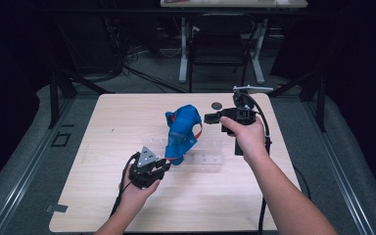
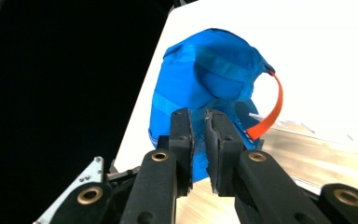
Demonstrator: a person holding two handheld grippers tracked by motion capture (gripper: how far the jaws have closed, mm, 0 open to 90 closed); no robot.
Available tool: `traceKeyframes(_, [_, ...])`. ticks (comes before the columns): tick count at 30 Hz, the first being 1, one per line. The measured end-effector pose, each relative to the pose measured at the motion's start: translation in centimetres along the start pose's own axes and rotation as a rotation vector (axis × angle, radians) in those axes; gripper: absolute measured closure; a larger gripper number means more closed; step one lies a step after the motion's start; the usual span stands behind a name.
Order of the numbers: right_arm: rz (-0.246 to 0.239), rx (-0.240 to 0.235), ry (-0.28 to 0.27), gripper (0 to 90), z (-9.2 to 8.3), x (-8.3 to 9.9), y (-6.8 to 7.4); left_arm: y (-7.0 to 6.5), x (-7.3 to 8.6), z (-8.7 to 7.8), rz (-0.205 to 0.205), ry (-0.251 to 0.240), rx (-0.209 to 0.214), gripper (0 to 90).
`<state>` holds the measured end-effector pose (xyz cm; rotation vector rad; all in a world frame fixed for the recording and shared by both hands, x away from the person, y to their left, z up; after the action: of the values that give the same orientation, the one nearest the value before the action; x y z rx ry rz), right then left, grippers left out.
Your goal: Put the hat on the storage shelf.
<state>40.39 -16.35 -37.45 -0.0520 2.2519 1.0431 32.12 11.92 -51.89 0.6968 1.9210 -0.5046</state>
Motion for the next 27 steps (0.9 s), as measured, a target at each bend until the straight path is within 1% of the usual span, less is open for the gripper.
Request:
traceKeyframes(1, [-0.001,0.004,-0.002,81.2,-0.1,0.0,0.0,0.0,0.0,-0.1,0.000,-0.005,0.002,72.0])
traceKeyframes(3, [-0.003,0.012,-0.007,81.0,-0.2,0.1,-0.1,0.1,0.0,-0.4,-0.011,-0.007,0.005,67.9])
traceKeyframes(4, [-0.012,0.012,0.000,80.4,-0.3,0.2,-0.2,0.2,0.1,-0.5,-0.012,-0.010,0.010,66.2])
traceKeyframes(5, [-0.010,0.012,-0.004,80.0,-0.3,0.3,-0.2,0.2,0.1,-0.6,-0.015,-0.010,0.006,64.9])
traceKeyframes(7, [-0.016,0.020,-0.005,79.2,-0.4,0.4,-0.3,0.4,0.2,-0.9,-0.021,-0.006,0.017,60.8])
traceKeyframes(9, [-0.029,0.032,0.000,78.3,-0.6,0.6,-0.5,0.6,0.4,-1.2,-0.021,-0.007,0.011,58.8])
traceKeyframes(11, [-0.041,0.046,0.000,77.4,-0.9,0.7,-0.6,0.9,0.7,-1.6,-0.029,0.000,0.012,57.8])
traceKeyframes(15, [-0.061,0.072,-0.006,74.9,-1.5,1.1,-1.0,1.6,1.3,-2.5,-0.022,0.006,-0.004,55.8])
traceKeyframes(17, [-0.084,0.093,-0.007,73.3,-1.8,1.3,-1.3,2.0,1.8,-2.9,-0.021,0.006,-0.017,55.2])
traceKeyframes(19, [-0.109,0.121,-0.014,70.7,-2.0,1.7,-1.6,2.6,2.2,-3.4,-0.021,0.012,-0.021,55.4])
traceKeyframes(22, [-0.156,0.165,-0.033,67.6,-2.4,2.2,-2.1,3.3,2.8,-4.0,-0.021,0.018,-0.035,55.6])
traceKeyframes(24, [-0.203,0.205,-0.034,64.9,-2.8,2.6,-2.3,3.7,3.2,-4.6,-0.032,0.018,-0.039,56.1])
traceKeyframes(26, [-0.263,0.259,-0.042,63.4,-3.2,3.1,-2.4,4.2,3.6,-5.0,-0.038,0.032,-0.048,56.1])
traceKeyframes(27, [-0.280,0.268,-0.054,62.8,-3.5,3.3,-2.5,4.5,3.9,-5.3,-0.045,0.032,-0.058,56.1])
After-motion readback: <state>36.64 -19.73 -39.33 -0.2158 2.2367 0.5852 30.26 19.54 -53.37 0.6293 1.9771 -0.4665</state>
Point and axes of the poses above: each handheld gripper's, and its own axes: z roughly forward along the jaws, x roughly out of its underside, y roughly to its left, the point moved 1 cm from there along z, roughly forward along the jaws, and after that the axes turned 9 degrees about -y, right-handed, at the moved point
